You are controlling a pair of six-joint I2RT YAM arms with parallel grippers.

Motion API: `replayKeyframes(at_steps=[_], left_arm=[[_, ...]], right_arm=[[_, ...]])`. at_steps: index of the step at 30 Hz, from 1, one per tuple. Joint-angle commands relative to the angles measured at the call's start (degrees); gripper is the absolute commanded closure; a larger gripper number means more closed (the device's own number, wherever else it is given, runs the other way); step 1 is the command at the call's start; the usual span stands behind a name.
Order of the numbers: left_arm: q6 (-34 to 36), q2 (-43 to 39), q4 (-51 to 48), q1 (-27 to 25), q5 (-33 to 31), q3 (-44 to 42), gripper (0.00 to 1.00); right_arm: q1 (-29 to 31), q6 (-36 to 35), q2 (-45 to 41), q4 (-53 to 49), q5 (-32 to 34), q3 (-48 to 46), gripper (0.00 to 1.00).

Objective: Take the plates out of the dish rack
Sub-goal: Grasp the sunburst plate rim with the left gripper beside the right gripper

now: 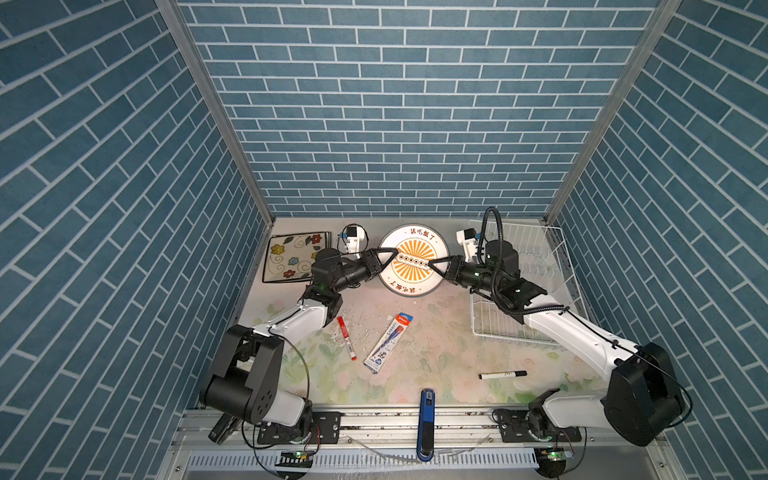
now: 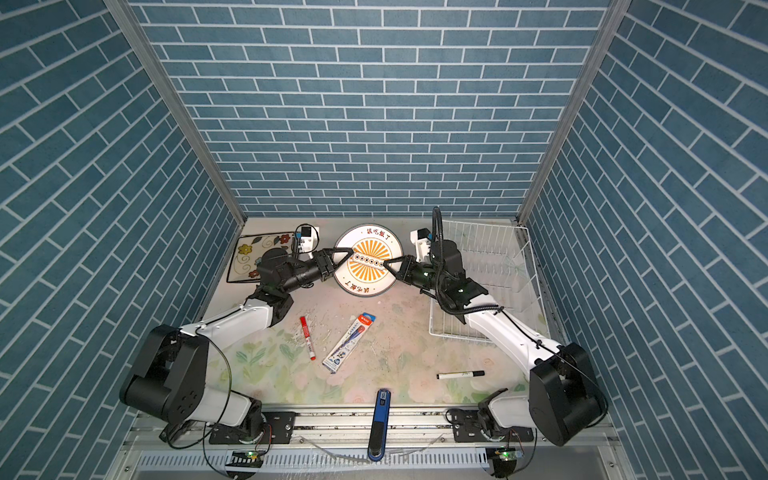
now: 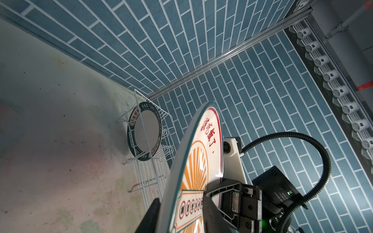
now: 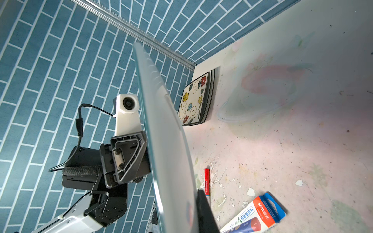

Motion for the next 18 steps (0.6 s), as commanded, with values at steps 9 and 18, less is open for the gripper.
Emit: replayKeyframes(at_steps=[9, 18], left_arm=[[-1.65, 0.87, 4.32, 0.79, 1.50, 0.28, 0.82], [-3.93, 0.06, 7.53, 3.13, 0.72, -1.55, 1.00]], right_arm=[[-0.01, 1.89, 0.11, 4.19, -2.10, 0.30, 1.00], [-0.33, 1.96, -0.44, 3.77, -1.93, 0.23, 0.94]])
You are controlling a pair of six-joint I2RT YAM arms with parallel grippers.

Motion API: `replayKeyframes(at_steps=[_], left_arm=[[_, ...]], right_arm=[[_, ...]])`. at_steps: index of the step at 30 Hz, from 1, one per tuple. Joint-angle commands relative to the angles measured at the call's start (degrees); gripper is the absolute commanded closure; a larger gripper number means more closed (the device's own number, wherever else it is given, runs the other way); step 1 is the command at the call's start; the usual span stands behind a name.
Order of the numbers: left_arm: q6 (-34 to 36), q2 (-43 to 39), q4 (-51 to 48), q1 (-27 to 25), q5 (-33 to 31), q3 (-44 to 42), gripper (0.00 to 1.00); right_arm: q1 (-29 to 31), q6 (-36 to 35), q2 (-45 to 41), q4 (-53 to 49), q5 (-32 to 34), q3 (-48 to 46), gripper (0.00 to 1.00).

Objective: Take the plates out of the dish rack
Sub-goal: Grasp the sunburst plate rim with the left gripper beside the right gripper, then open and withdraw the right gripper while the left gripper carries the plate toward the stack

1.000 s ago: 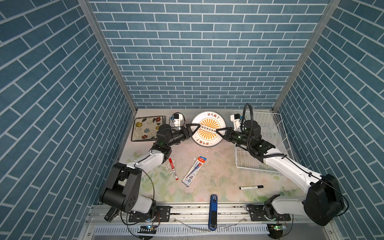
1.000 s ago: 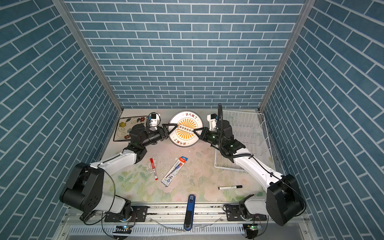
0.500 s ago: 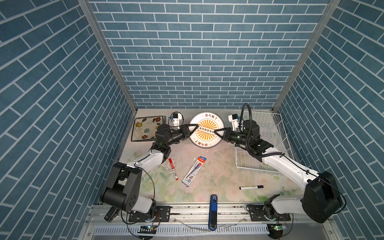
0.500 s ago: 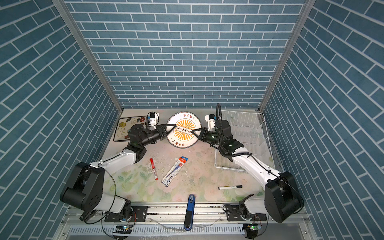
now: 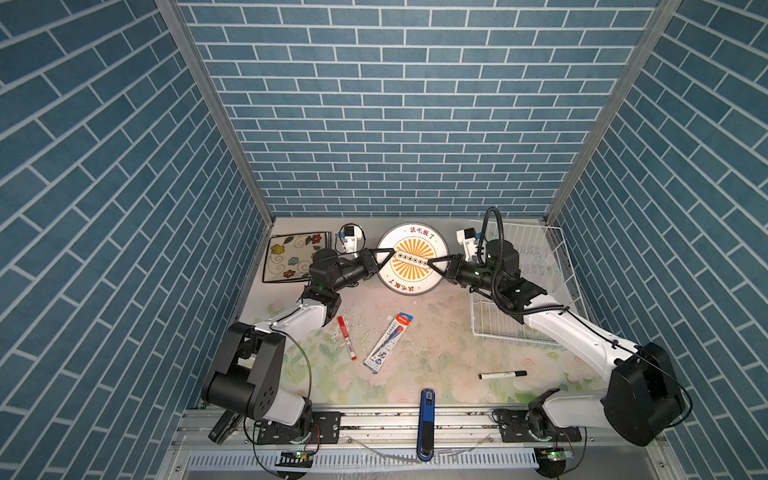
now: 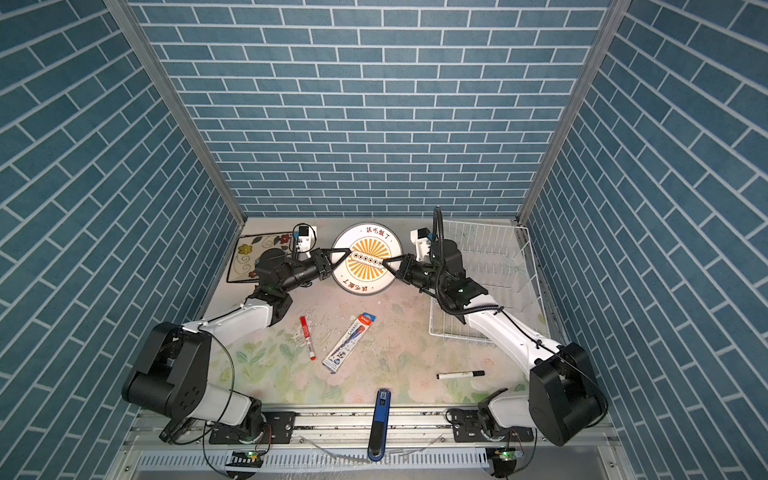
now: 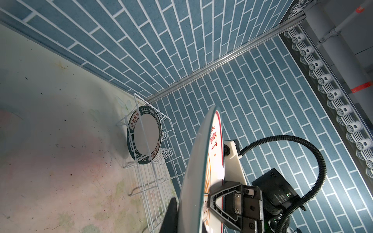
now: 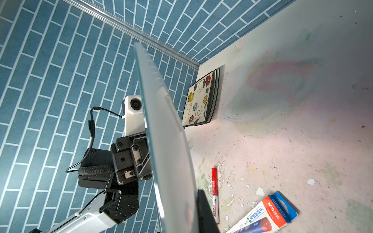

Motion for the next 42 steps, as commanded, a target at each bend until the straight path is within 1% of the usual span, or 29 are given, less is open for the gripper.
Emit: replayKeyframes(at_steps=[1, 2, 3, 4, 7, 8, 11, 14, 18, 20, 21, 25, 28, 31, 36, 42], left_arm=[[-2.82, -1.17, 4.03, 2.04, -0.20, -0.85, 1.00], [-2.82, -1.33, 3.95, 2.29, -0.14, -0.95, 1.00], [-2.82, -1.51, 3.91, 2.48, -0.07, -1.04, 1.00], [-2.90, -1.78, 3.93, 2.81, -0.06, -1.20, 1.00], [-2.99, -2.63, 3.73, 3.75, 0.18, -1.56, 1.00], [-2.99, -2.85, 3.62, 4.11, 0.25, -1.64, 1.00], [-2.84, -3.65, 3.12, 5.07, 0.32, -1.74, 1.00], [-1.92, -4.11, 1.54, 5.90, 0.07, -1.82, 1.00], [0.30, -4.67, -2.83, 6.75, -0.67, -1.92, 1.00], [2.06, -5.52, -7.49, 6.95, -1.76, -1.68, 1.00], [5.01, -6.15, -10.72, 6.97, -2.66, -1.42, 1.00], [12.19, -9.05, -21.03, 6.97, -7.82, -1.04, 1.00], [16.50, -10.21, -26.45, 6.97, -11.47, -0.56, 1.00], [19.27, -10.62, -31.35, 6.97, -14.13, 0.51, 1.00], [20.28, -10.12, -31.89, 7.13, -18.06, 0.11, 1.00], [20.43, -6.57, -30.73, 7.24, -19.08, 0.98, 1.00]], right_arm=[[-0.23, -0.50, -0.51, 2.82, -1.25, 0.24, 0.94], [-0.20, -0.55, -0.53, 2.82, -1.31, 0.32, 0.92], [-0.24, -0.61, -0.56, 2.80, -1.32, 0.32, 0.88], [-0.34, -0.56, -0.53, 2.88, -1.44, 0.33, 0.83], [-0.30, -0.60, -0.53, 2.54, -2.05, 0.23, 0.59], [-0.33, -0.58, -0.53, 2.44, -2.13, 0.15, 0.52], [-0.45, -0.62, -0.75, 1.87, -2.24, -0.12, 0.39], [-0.73, -0.91, -1.30, 0.96, -2.20, -0.30, 0.33], [-1.08, -1.51, -2.69, -0.57, -1.51, -0.47, 0.30], [-1.29, -1.97, -3.53, -1.57, -1.08, -0.56, 0.29], [-1.37, -2.22, -3.95, -1.96, -0.97, -0.56, 0.29], [-1.52, -3.06, -5.67, -3.23, -0.52, -1.07, 0.29], [-1.55, -3.30, -6.57, -3.77, -0.20, -1.49, 0.29], [-1.70, -3.97, -7.18, -4.89, 0.15, -1.69, 0.29], [-1.67, -4.35, -7.69, -6.09, 0.42, -2.02, 0.29], [-1.61, -5.78, -8.83, -9.09, 1.82, -2.10, 0.28]])
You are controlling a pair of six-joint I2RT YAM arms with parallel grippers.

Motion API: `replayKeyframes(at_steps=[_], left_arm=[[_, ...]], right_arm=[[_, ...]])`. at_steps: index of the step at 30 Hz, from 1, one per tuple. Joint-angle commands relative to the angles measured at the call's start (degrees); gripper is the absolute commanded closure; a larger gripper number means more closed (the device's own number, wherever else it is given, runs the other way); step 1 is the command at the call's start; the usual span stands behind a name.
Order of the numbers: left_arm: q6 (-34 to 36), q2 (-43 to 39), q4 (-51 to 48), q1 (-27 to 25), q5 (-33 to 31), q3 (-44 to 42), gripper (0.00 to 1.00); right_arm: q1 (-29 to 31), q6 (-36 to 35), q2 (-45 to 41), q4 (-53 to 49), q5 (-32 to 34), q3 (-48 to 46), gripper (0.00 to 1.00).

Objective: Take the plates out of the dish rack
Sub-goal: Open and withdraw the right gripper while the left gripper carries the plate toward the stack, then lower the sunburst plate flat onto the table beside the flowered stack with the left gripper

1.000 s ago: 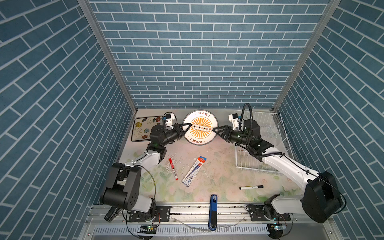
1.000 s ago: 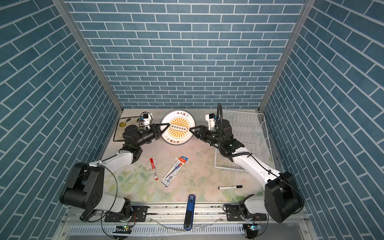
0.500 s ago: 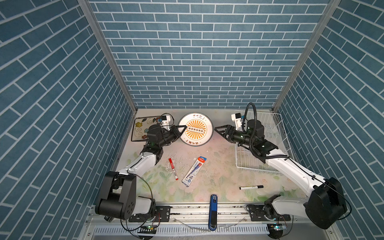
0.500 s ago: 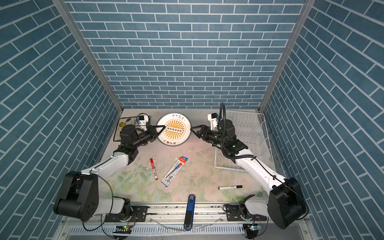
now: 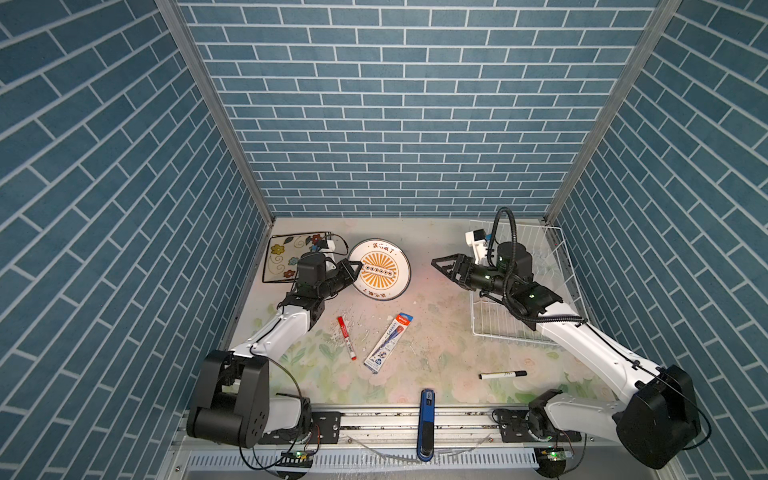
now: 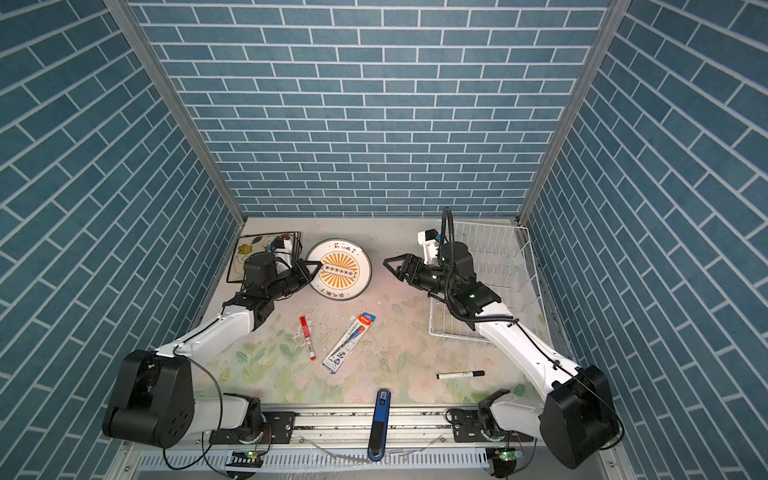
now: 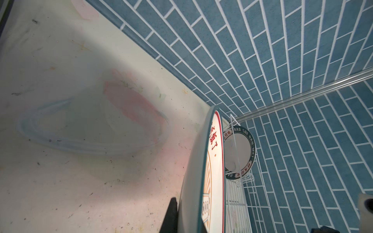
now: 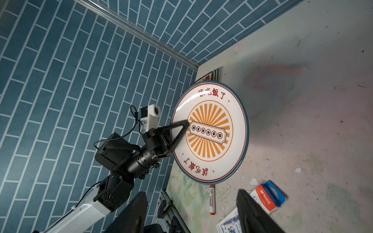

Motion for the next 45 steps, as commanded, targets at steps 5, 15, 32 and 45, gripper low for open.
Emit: replayKeyframes(at_steps=[5, 15, 32, 45], left_arm=[[-0.31, 5.11, 6.05, 0.59, -2.03, 2.43, 1.00], [-7.07, 14.96, 18.32, 2.75, 0.12, 3.34, 1.00], [-9.52, 27.11, 22.49, 3.76, 1.56, 10.63, 1.00], [-10.85, 32.75, 22.26, 3.76, 2.35, 14.86, 1.00]], right_arm=[[-0.24, -3.39, -2.50, -2.90, 2.05, -1.72, 0.28], [-0.84, -4.54, -1.29, -6.15, 1.69, -0.59, 0.28], [-2.58, -4.90, 0.03, -7.17, 0.33, 0.01, 0.28], [-2.90, -5.06, 0.58, -8.02, -0.15, 0.90, 0.28]])
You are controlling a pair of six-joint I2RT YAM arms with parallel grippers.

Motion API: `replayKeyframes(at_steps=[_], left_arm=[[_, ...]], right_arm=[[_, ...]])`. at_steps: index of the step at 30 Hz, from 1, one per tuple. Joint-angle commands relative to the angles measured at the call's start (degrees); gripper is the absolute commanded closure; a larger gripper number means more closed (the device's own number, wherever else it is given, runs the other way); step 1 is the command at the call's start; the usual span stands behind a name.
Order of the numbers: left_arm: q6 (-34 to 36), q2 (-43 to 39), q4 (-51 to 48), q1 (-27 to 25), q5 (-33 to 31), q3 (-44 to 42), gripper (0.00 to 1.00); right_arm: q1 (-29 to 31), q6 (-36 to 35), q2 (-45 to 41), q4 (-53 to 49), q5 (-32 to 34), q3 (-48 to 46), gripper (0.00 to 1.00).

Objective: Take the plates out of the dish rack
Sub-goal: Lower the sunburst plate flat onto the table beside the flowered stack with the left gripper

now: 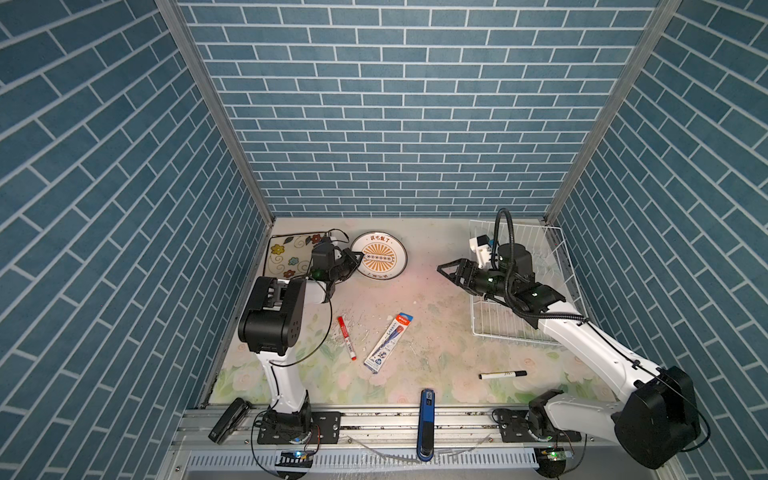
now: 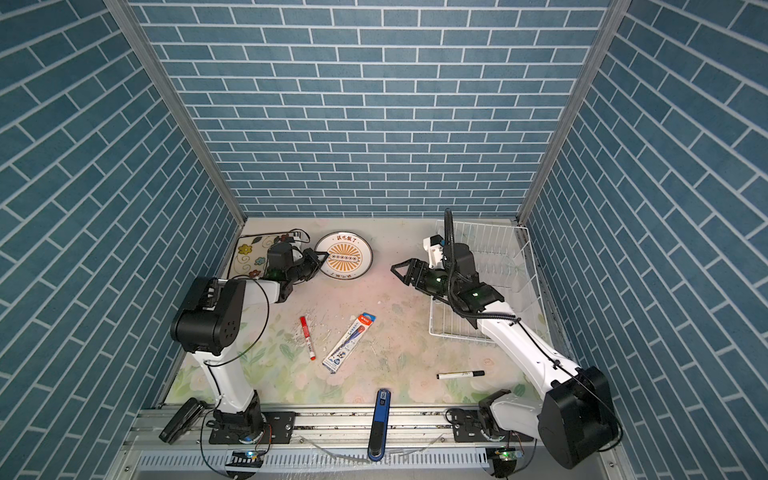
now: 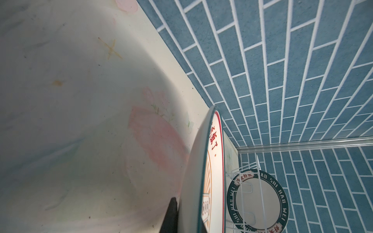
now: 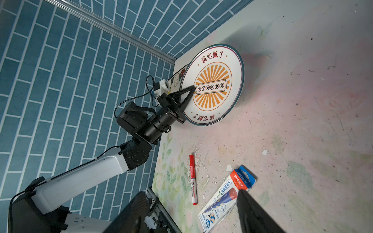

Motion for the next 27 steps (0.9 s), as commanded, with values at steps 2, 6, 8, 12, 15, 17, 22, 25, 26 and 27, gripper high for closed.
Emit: replayKeyframes(at_steps=[2, 6, 8, 12, 15, 17, 22, 25, 26, 27], left_arm=[[-0.43, 0.95, 1.76, 0.17, 0.53, 2.55, 1.00], [-0.33, 2.37, 1.34, -0.03, 0.88, 3.41, 1.00], [-0.42, 2.88, 1.57, -0.03, 0.56, 3.55, 1.00], [-1.35, 4.39, 2.32, -0.03, 0.18, 4.16, 1.00], [-2.07, 5.32, 2.96, -0.11, -0.28, 4.32, 1.00], [-2.06, 5.33, 2.97, -0.33, -1.34, 4.04, 1.00], [-2.53, 6.12, 3.42, -0.47, -1.93, 4.36, 1.00], [-3.05, 6.86, 3.74, -0.42, -1.92, 4.81, 1.00], [-3.45, 7.20, 4.17, -0.46, -1.93, 4.90, 1.00], [-3.86, 7.62, 4.49, -0.52, -1.93, 5.06, 1.00]], right_arm=[[-0.32, -2.00, 0.36, -0.72, -0.71, 1.11, 0.28], [-0.32, -1.85, 0.62, -0.81, -1.13, 1.27, 0.28], [-0.35, -1.81, 0.65, -0.81, -1.31, 1.35, 0.28], [-0.35, -1.88, 0.47, -0.73, -1.25, 0.95, 0.28], [-0.39, -1.90, 0.38, -0.27, -1.07, 0.18, 0.28], [-0.35, -2.03, 0.39, -0.35, -0.93, -0.11, 0.28], [-0.31, -2.83, 0.47, -1.36, -0.49, -0.18, 0.28], [-0.36, -3.26, 0.30, -1.96, -0.30, -0.22, 0.28], [-0.33, -3.30, 0.21, -2.05, -0.20, -0.29, 0.28], [-0.30, -3.30, 0.16, -2.11, -0.09, -0.48, 0.28]])
